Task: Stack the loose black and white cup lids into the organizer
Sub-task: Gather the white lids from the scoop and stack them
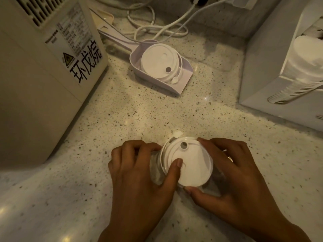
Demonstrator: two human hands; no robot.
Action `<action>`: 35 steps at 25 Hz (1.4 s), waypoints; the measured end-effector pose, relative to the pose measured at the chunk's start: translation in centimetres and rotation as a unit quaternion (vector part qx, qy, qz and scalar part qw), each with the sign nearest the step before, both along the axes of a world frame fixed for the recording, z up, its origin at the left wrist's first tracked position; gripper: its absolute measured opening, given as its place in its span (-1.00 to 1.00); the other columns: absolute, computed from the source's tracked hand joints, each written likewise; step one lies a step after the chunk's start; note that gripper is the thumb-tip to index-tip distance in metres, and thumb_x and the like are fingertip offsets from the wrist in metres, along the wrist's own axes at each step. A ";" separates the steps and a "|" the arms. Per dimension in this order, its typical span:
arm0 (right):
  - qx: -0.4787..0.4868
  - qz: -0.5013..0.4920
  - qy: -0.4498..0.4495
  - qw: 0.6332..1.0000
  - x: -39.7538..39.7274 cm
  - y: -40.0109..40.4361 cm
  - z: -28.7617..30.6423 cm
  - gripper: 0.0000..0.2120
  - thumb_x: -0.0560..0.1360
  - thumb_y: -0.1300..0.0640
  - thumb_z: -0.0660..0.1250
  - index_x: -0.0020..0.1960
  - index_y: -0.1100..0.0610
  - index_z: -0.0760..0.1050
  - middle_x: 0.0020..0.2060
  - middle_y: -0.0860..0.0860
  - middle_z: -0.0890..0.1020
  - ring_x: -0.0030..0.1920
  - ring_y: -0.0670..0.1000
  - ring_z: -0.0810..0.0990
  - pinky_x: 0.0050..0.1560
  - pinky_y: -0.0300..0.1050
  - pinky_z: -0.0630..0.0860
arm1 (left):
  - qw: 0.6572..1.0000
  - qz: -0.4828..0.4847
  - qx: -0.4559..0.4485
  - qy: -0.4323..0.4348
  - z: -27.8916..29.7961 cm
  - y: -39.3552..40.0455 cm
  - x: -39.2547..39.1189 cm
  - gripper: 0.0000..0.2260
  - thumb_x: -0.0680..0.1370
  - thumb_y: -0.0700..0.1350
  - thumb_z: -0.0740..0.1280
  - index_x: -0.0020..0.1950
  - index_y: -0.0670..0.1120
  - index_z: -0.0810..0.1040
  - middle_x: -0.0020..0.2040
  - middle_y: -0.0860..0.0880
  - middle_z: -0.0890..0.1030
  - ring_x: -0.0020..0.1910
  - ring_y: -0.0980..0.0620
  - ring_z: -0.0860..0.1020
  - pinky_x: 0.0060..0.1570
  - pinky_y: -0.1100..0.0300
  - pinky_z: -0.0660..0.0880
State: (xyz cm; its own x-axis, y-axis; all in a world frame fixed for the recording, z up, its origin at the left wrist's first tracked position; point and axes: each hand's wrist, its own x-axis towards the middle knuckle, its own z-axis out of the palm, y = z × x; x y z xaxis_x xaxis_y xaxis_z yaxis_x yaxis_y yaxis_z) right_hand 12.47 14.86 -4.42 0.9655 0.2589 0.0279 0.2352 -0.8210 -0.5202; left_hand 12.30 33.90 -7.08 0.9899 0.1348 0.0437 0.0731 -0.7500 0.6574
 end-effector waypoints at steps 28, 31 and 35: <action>-0.038 -0.184 0.065 0.980 8.8 5.4 -2.7 -0.44 0.61 -0.22 0.00 0.56 -0.04 0.17 0.59 0.12 0.13 0.59 0.20 -0.13 0.56 0.22 -0.08 | 0.998 0.045 0.043 0.012 -1.0 -2.0 0.1 -0.50 0.41 0.30 0.31 0.25 0.07 0.52 0.24 0.02 0.38 0.28 -0.01 0.30 0.18 0.06 0.18; -0.049 -0.174 0.067 0.981 8.7 5.2 -3.3 -0.46 0.62 -0.15 -0.07 0.57 -0.05 0.13 0.61 0.11 0.02 0.59 0.21 -0.20 0.55 0.24 -0.17 | 0.998 0.046 0.043 0.031 -0.9 -1.8 0.1 -0.50 0.41 0.31 0.29 0.26 0.09 0.50 0.26 0.05 0.36 0.30 0.00 0.29 0.21 0.05 0.17; -0.041 -0.173 0.043 0.983 8.5 5.3 -3.5 -0.50 0.63 -0.03 -0.04 0.56 -0.01 0.14 0.60 0.14 0.06 0.60 0.21 -0.16 0.55 0.27 -0.14 | 0.998 0.049 -0.038 0.027 0.3 -3.1 0.9 -0.59 0.42 0.07 0.25 0.27 0.07 0.45 0.27 0.06 0.38 0.28 0.09 0.26 0.29 0.00 0.24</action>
State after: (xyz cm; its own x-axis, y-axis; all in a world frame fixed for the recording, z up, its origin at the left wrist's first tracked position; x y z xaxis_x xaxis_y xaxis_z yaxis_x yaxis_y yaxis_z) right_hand 21.01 20.14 -7.87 0.9940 -0.0884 -0.0646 -0.1082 -0.8837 -0.4555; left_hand 13.17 30.77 -6.78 0.9724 0.2320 -0.0227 0.1800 -0.6855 0.7055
